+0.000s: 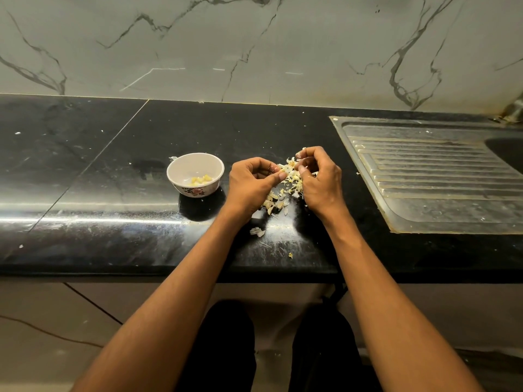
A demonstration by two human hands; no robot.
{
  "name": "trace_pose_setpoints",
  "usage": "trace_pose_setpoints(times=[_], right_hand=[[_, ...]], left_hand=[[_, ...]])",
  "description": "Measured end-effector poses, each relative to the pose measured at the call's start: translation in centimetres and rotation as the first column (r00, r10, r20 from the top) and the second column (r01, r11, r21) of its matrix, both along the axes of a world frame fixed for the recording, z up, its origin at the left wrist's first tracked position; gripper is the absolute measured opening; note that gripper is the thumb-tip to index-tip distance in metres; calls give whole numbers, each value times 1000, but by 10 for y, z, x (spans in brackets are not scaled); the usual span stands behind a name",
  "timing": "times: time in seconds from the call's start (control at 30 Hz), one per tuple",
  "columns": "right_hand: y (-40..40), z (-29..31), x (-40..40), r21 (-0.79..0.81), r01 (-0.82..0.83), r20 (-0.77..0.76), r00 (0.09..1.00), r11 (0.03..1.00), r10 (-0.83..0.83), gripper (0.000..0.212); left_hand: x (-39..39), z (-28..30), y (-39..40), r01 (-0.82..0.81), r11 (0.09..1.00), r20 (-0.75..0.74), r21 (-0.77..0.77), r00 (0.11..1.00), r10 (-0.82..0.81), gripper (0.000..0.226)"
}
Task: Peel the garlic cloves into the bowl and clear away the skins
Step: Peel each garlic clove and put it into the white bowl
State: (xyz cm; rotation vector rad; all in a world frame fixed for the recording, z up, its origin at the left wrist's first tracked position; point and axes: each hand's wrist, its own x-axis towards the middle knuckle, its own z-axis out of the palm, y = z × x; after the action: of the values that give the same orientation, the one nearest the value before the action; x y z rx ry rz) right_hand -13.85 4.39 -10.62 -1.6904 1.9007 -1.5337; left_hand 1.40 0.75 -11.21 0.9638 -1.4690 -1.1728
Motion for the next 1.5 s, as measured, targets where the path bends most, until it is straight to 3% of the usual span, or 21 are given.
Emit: trace_pose_setpoints(times=[0.1, 0.27, 0.5, 0.57, 0.6, 0.63, 0.7, 0.9, 1.1, 1.5], right_hand=[[0, -3, -2, -29, 37, 39, 999, 999, -35, 3], [2, -4, 0, -63, 128, 38, 991, 990, -126, 35], [2, -4, 0, -113, 145, 40, 989, 983, -141, 49], [-1, -7, -1, -94, 120, 18, 993, 988, -119, 37], [-1, -7, -2, -71, 90, 16, 996, 993, -89, 20], [0, -6, -3, -52, 65, 28, 998, 997, -63, 19], [1, -6, -4, -61, 22, 52, 998, 998, -19, 50], [10, -5, 4, -144, -78, 46, 995, 987, 85, 9], [9, -5, 4, -82, -101, 39, 994, 991, 105, 6], [9, -6, 3, -118, -71, -9, 997, 990, 71, 4]], left_hand=[[0, 0, 0, -1, 1000, 1, -6, 1000, 1, 15], [0, 0, 1, -22, 1000, 11, -5, 1000, 22, 15], [-1, 1, 2, -41, 999, 18, -24, 999, 41, 15], [0, 1, 2, -45, 998, 34, -41, 998, 47, 15], [0, 1, 3, -47, 998, 45, -49, 998, 49, 15], [0, 1, 3, -50, 997, 56, -53, 997, 53, 15], [-1, 2, 4, -65, 996, 72, -59, 995, 70, 16], [-2, 2, 5, -118, 983, 110, -139, 985, 134, 14], [-1, 2, 6, -119, 974, 148, -193, 978, 149, 17], [1, 7, 10, -47, 979, 120, -201, 990, 72, 20]])
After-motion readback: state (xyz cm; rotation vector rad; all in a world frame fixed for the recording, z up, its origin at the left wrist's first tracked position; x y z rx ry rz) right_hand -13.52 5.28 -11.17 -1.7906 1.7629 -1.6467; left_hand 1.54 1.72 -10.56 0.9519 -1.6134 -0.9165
